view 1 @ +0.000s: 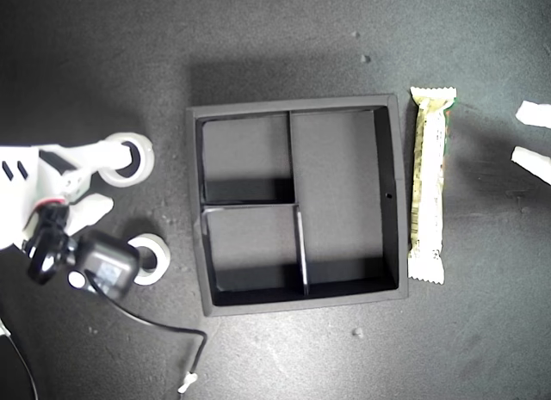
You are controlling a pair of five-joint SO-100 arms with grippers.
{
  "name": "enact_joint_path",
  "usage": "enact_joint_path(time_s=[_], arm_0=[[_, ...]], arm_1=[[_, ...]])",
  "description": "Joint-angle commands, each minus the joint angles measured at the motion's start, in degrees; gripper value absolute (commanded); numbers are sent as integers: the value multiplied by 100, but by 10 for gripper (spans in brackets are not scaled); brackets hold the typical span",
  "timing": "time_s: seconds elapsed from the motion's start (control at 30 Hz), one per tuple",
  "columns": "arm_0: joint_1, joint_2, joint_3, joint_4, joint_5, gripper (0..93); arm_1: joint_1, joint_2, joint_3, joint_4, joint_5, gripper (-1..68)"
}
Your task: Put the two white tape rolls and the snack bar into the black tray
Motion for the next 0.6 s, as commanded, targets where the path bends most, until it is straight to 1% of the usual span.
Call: enact_joint_path(time_s=[0.0, 0.07, 0.17, 0.27, 0.43, 0.57], arm_0=[[9, -211, -220, -70, 62, 180], [-18, -475, -211, -105, 18, 180], [-79, -984, -158, -439, -53, 176], [-343, -1582, -220, -712, -114, 136], [-905, -2030, -308, -729, -53, 58], [-1134, -1925, -352, -694, 167, 2]], arm_1=[[-53, 44, 70, 9, -756, 128], [-53, 44, 62, 0, -747, 127], [-70, 44, 62, -97, -800, 128], [-114, 44, -114, -123, -1134, 135], [-352, -26, -1020, 510, -1916, 164], [-343, -35, -1477, 809, -2153, 184]])
